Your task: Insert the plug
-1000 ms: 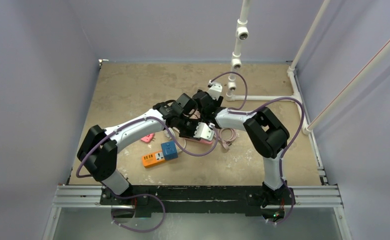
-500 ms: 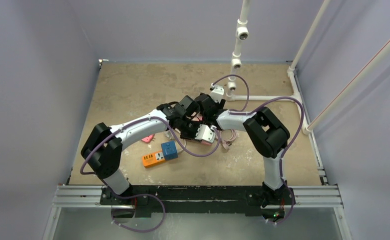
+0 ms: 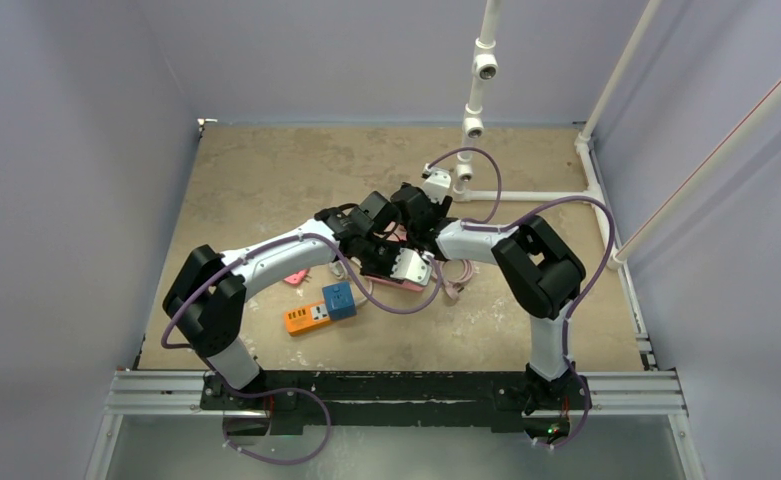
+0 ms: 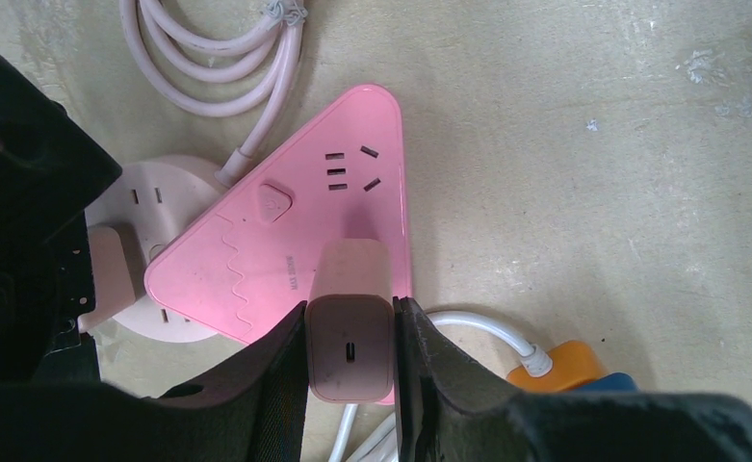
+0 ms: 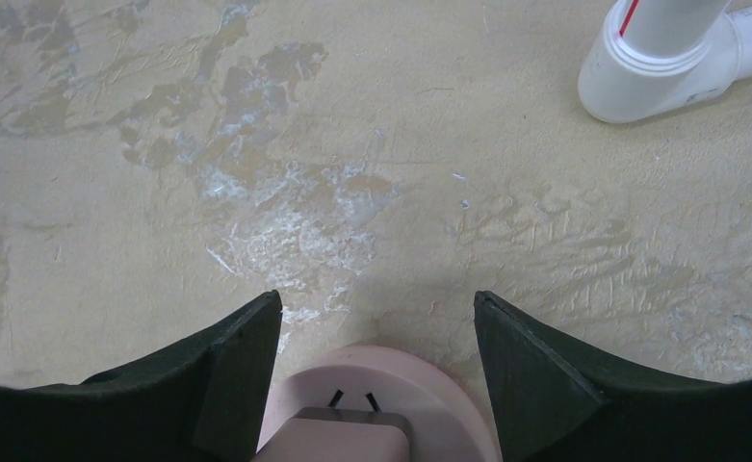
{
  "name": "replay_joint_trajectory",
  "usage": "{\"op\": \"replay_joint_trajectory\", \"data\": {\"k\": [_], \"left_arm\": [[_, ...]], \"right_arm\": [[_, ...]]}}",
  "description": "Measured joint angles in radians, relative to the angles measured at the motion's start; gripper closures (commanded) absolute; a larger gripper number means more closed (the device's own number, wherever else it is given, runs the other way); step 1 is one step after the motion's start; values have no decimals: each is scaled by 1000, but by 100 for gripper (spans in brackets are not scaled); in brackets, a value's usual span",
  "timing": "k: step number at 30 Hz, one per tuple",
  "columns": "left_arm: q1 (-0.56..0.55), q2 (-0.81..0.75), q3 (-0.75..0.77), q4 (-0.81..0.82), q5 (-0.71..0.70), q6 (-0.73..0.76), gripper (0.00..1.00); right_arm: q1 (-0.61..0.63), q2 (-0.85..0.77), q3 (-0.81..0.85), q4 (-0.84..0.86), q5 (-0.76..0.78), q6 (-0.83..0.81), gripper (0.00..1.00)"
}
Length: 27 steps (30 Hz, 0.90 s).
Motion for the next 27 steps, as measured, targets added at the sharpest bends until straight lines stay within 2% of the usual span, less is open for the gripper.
{"op": "replay_joint_trajectory", "data": {"k": [22,27], "left_arm": [[-6,0,-3,5,-5,-21,100],[-6,-22,-48,70,4,-46,100]], "right_arm": [[-2,0,-18,31,-26,0,26],[-1,0,-25,37,-30,0,26]]}}
